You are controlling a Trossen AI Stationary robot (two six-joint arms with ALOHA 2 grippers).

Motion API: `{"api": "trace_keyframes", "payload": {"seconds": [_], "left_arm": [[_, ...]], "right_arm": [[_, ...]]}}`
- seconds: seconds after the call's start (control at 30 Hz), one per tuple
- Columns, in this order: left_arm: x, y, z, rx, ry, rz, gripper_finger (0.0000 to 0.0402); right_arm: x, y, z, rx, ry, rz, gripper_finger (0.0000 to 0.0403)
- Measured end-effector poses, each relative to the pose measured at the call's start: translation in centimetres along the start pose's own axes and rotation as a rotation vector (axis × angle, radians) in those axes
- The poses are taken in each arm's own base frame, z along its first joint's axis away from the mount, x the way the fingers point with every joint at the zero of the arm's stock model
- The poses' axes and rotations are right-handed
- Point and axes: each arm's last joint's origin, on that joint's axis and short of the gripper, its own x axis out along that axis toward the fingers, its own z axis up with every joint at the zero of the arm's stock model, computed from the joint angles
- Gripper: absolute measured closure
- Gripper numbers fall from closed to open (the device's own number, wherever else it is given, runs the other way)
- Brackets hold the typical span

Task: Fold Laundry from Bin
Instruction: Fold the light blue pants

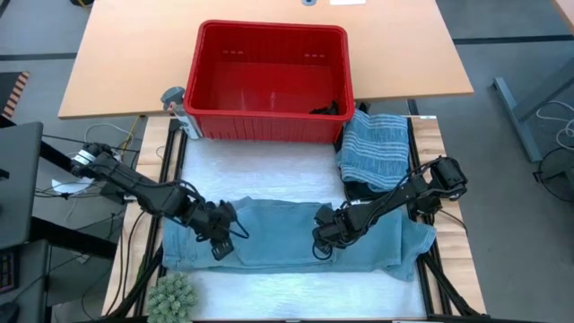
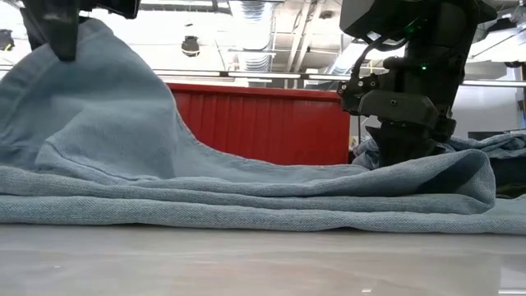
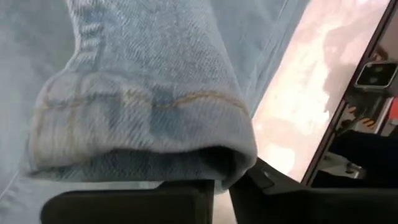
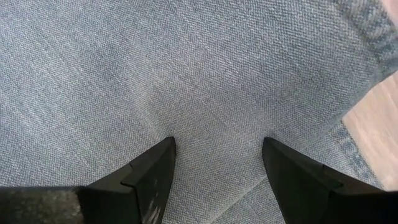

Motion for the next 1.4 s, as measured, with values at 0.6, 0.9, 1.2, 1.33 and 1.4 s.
{"api": "trace_keyframes", "payload": {"seconds": [0.6,0.9,1.2,1.33,1.4], "left_arm": [[-1.2,0.2,-1.3,-0.106,0.015,0.034,0.0201],[-2.4,-1.1,-6.7,0.073,-0.143,0.120,0.0200],[-1.2,1.2,-13.0,0.034,-0.456,0.142,0.0200],[1.1,1.4,-14.1,0.046,-0.485,0.068,0.0200],[1.9,1.7,-14.3,0.076,-0.513,0.084,0.0200]], "right_arm": [[0.0,0.0,0.0,-0.002,-0.016,-0.011,0.0133],[0.0,0.1,-0.2,-0.011,-0.020,-0.015,0.0133],[0.0,0.1,-0.2,-0.010,0.000,0.000,0.0133],[-0.1,0.2,-0.3,0.007,0.015,0.011,0.0133],[-0.1,0.2,-0.3,0.024,0.017,0.013,0.0133]]}}
